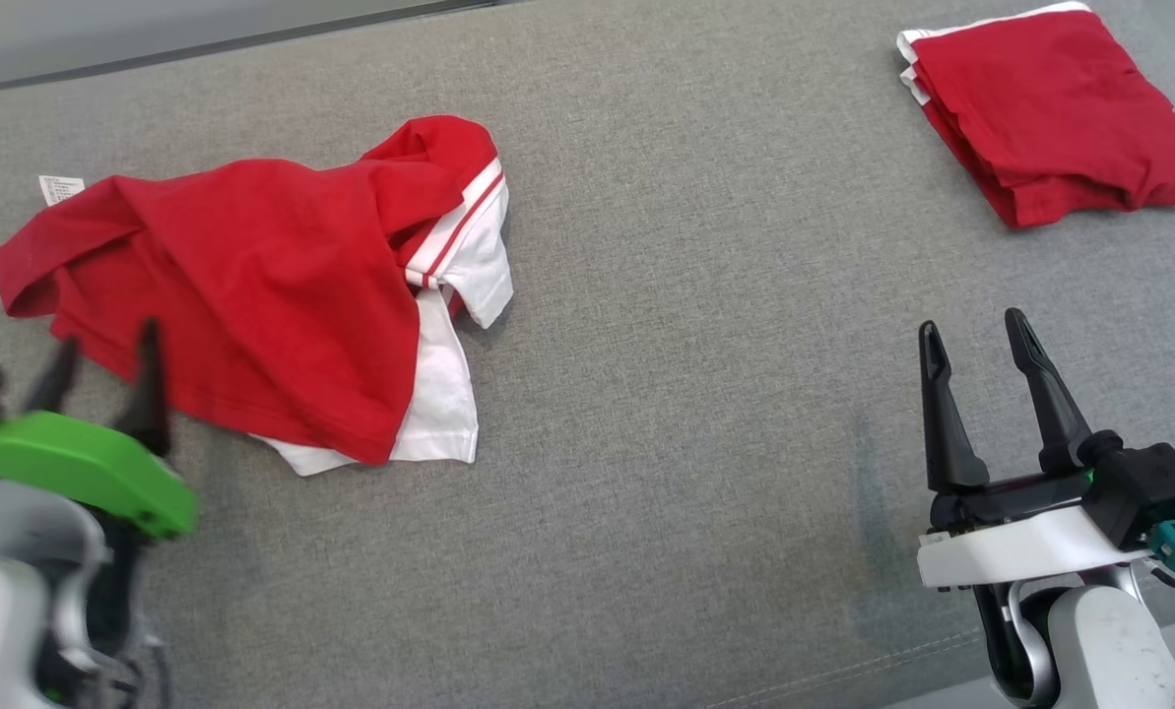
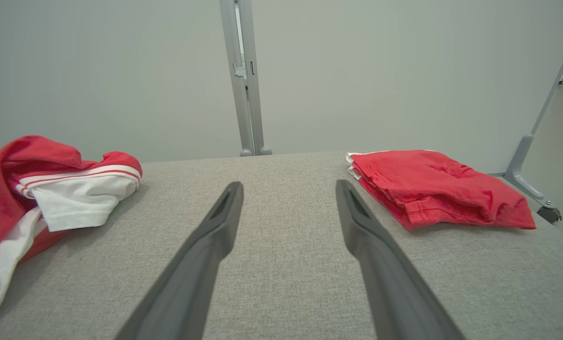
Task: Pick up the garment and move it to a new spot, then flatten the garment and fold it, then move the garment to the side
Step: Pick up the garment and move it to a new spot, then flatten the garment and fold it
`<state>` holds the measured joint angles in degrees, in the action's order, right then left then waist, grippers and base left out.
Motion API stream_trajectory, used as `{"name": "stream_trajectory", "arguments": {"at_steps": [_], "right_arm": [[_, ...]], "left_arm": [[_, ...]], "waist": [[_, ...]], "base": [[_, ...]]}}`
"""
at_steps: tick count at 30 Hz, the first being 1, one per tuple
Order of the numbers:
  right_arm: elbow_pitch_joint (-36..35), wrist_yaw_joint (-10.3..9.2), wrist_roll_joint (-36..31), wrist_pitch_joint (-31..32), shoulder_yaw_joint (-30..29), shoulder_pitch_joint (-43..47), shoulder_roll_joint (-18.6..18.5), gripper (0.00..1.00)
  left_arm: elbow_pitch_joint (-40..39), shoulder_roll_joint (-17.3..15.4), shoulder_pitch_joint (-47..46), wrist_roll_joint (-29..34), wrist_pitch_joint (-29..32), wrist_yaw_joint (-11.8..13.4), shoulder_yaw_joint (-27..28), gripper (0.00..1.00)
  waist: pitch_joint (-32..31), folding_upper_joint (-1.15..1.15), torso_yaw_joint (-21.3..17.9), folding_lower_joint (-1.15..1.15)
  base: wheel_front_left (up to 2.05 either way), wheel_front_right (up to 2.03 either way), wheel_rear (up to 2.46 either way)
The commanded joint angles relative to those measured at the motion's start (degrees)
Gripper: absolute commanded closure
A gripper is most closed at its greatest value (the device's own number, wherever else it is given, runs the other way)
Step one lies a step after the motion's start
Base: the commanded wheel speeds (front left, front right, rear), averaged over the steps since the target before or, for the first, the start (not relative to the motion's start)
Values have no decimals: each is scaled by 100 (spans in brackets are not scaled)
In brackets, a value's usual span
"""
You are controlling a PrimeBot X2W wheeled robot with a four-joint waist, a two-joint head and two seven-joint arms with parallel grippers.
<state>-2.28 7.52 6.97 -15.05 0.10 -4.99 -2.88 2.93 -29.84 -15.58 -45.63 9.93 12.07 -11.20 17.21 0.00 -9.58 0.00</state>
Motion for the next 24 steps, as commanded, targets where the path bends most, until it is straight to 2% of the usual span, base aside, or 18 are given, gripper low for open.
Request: {"name": "stream_trajectory", "arguments": {"at_steps": [1, 5, 9, 13, 14, 19, 24], "right_arm": [[-14, -6, 38, -19, 2, -9, -6, 0], [-10, -6, 54, -19, 72, -93, -6, 0], [9, -6, 16, -19, 84, -119, -6, 0], [27, -6, -15, -19, 36, -118, -6, 0], [27, -6, -15, -19, 36, -118, -6, 0], [35, -6, 38, -19, 139, -233, -8, 0], [27, -6, 116, -19, 80, -127, -6, 0]], "left_arm": [[-539, 123, 254, 175, 32, 127, -224, 0], [-1444, 383, 653, 453, 256, 278, -929, 0], [-1577, 647, 796, 609, 423, 300, -1510, 0], [-1153, 1008, 408, 882, 397, 233, -1942, 0], [-1153, 1008, 408, 882, 397, 233, -1942, 0], [-128, 1387, -213, 1203, 381, 278, -2247, 0], [492, 1376, -517, 1477, 294, 419, -2285, 0]], "waist": [[58, 0, -18, 0], [136, 0, -85, 0], [173, 0, -148, 0], [213, 0, -143, 0], [213, 0, -143, 0], [286, 0, -256, 0], [304, 0, -374, 0]], "base": [[0, 0, 0], [0, 0, 0], [0, 0, 0], [0, 0, 0], [0, 0, 0], [0, 0, 0], [0, 0, 0]]}}
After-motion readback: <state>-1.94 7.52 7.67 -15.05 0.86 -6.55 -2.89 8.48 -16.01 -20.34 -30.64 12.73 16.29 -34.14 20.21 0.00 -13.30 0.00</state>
